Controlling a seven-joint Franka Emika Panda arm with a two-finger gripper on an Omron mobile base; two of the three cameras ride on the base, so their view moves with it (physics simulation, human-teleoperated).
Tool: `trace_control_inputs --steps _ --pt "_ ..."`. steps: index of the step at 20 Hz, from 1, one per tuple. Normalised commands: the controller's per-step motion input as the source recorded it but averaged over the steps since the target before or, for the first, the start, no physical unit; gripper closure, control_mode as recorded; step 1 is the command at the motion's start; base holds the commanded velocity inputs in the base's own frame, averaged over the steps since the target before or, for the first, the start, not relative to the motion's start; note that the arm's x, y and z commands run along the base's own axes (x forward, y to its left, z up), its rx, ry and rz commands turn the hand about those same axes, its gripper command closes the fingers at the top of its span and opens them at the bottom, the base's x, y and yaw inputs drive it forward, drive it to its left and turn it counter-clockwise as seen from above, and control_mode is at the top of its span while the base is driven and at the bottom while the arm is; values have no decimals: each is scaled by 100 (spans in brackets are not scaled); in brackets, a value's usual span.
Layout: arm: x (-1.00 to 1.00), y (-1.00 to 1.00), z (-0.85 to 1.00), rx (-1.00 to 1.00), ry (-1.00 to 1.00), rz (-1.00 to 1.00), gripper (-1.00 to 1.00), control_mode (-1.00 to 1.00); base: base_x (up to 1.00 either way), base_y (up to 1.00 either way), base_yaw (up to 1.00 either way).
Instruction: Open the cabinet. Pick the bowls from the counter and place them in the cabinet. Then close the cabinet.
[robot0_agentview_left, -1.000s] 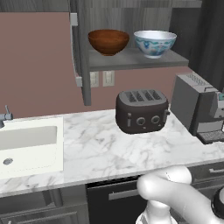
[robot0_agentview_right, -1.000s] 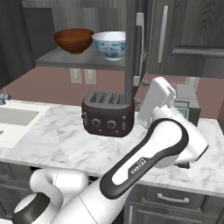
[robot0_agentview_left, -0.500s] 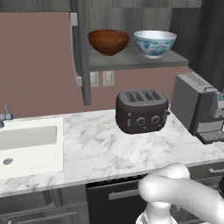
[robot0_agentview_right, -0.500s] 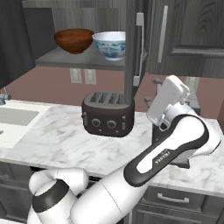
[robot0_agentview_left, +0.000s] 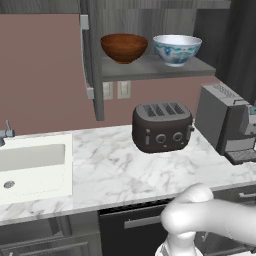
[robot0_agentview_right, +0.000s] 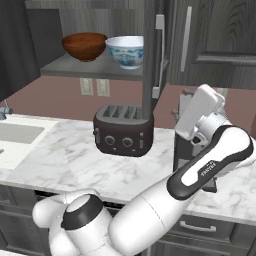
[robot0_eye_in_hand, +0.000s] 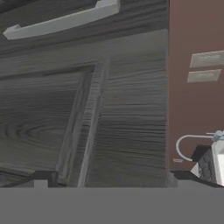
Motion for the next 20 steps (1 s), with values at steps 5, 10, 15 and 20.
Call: trace_control_inputs --steps 5,10,15,20 --pt "29 0 -9 0 -2 8 -100 -100 0 0 0" --pt "30 0 -3 0 -5 8 -100 -100 0 0 0" --pt "38 0 -5 0 -3 7 -100 -100 0 0 0" --pt "45 12 -5 -2 0 5 -100 -100 0 0 0"
